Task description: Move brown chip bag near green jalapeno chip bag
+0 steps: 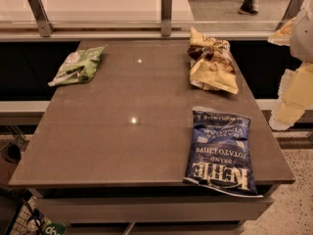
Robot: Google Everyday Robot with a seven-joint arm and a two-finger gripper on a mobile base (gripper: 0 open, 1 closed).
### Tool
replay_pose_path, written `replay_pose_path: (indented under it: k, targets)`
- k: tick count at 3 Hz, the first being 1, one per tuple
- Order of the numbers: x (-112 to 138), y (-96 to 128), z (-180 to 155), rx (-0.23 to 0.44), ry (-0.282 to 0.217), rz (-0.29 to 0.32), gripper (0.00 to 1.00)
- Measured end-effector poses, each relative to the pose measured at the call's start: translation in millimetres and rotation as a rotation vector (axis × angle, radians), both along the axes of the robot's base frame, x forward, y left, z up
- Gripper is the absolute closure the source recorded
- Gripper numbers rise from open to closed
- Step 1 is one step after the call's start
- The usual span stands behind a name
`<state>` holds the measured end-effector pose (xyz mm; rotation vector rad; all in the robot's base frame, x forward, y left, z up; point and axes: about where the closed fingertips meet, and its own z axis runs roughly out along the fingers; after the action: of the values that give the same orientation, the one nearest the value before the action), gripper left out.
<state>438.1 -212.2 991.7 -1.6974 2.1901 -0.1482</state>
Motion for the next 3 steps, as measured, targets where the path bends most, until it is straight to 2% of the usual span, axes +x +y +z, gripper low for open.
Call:
replay_pose_path:
  k: [1, 3]
  targets:
    - [2, 0, 1, 0.002, -0.007, -0.002, 0.00]
    - [50, 1, -2, 0.081, -0.070, -0.056, 0.00]
